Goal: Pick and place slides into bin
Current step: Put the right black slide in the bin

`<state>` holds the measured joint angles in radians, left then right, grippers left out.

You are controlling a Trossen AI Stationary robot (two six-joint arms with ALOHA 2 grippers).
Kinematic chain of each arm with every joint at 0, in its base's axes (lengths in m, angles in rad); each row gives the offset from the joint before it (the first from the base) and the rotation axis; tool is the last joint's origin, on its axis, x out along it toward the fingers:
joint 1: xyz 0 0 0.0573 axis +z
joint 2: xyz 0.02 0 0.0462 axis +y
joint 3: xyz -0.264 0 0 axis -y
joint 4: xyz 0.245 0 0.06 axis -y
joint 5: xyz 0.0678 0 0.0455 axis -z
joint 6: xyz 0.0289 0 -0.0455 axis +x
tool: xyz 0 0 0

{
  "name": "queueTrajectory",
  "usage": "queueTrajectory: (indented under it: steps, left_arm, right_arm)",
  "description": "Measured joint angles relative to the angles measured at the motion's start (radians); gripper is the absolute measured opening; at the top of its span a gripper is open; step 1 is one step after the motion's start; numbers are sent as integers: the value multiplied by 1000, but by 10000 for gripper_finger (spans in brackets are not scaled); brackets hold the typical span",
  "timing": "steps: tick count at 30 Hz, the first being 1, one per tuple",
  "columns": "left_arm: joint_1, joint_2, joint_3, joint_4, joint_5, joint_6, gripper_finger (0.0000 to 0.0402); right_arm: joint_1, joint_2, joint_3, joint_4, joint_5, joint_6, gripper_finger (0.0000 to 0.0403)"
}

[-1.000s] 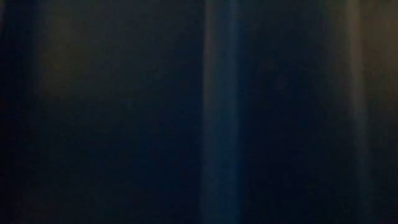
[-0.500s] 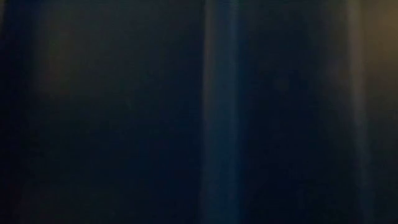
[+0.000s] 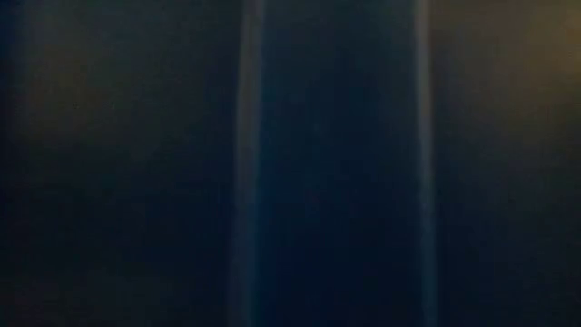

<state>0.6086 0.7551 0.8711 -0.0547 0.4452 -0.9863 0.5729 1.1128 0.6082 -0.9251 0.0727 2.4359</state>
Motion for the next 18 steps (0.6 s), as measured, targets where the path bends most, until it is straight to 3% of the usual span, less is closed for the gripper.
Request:
queueTrajectory:
  steps: [2,9,18]
  left_arm:
    - [0,0,0,19,0,-16,303]
    - [0,0,0,67,-1,-37,303]
    - [0,0,0,62,-16,-40,303]
  right_arm:
    - [-8,-4,-6,69,35,-1,246]
    - [-58,-3,-10,-37,103,-11,245]
    - [-146,-1,-18,-32,226,-32,245]
